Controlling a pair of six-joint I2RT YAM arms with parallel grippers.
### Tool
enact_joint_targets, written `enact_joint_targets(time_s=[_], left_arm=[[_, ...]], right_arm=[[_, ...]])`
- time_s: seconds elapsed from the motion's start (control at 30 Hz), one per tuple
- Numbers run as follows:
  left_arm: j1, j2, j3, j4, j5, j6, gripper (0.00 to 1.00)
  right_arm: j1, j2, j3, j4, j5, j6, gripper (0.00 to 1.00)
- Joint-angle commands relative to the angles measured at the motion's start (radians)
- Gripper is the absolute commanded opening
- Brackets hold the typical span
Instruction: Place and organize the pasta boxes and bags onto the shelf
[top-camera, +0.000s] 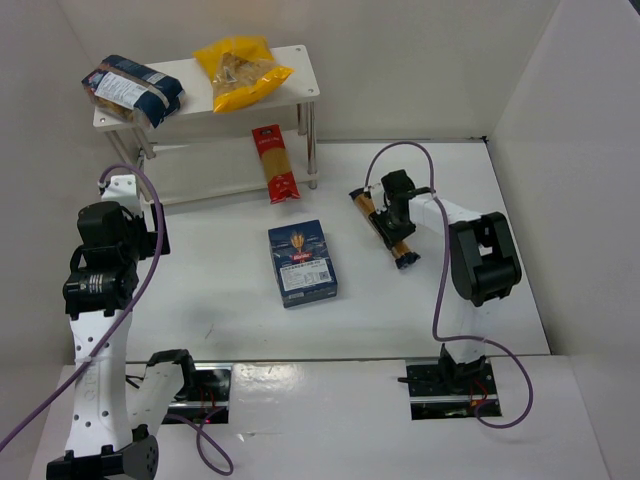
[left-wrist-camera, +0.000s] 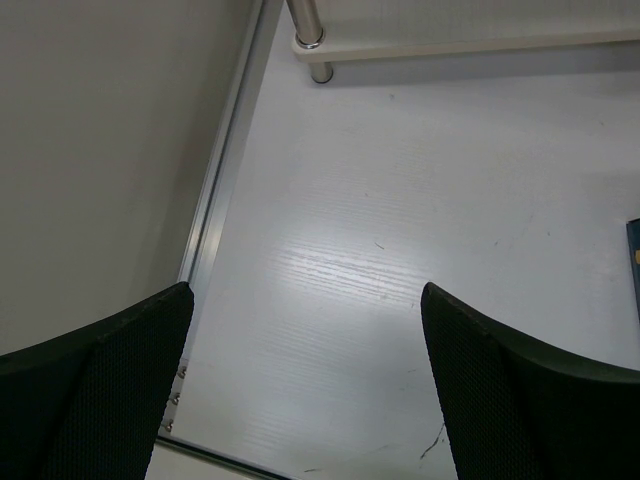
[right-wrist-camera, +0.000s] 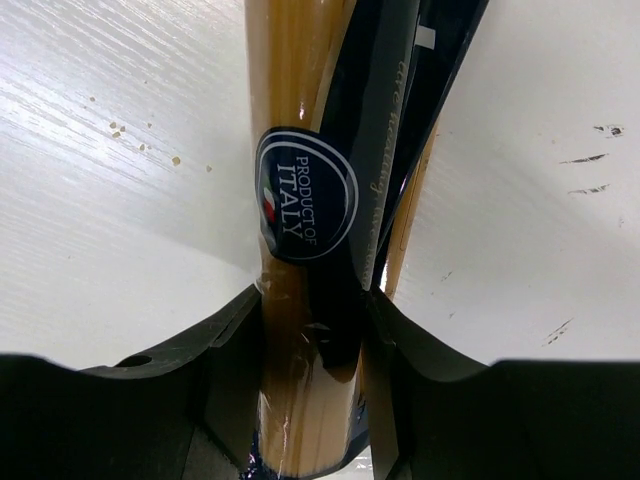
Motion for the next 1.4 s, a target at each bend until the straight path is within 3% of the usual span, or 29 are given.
enact_joint_targets(time_s=[0.0,0.37,0.97,1.37], left_arm=[[0.007,-0.012,0.0,0.033,-0.012,0.017,1.0],[0.007,-0.012,0.02,0.024,-0.021,0.017,1.0],[0.007,0.007,0.02,0.024,-0.032,0.017,1.0],[0.07,0.008,0.009,0.043,-0.137,-0.013,1.0]], right_arm=[[0.008,0.052,-0.079,-0.063,-0.066,0.012,0.0],[0.008,-0.342,0.077,-0.111,-0.301,0.053,0.0],[0.008,-0.638,0.028,-0.045,-0.238,0.053,0.0],[0.106,-0.641,0.101,0.03,-0.151,0.107,0.0]])
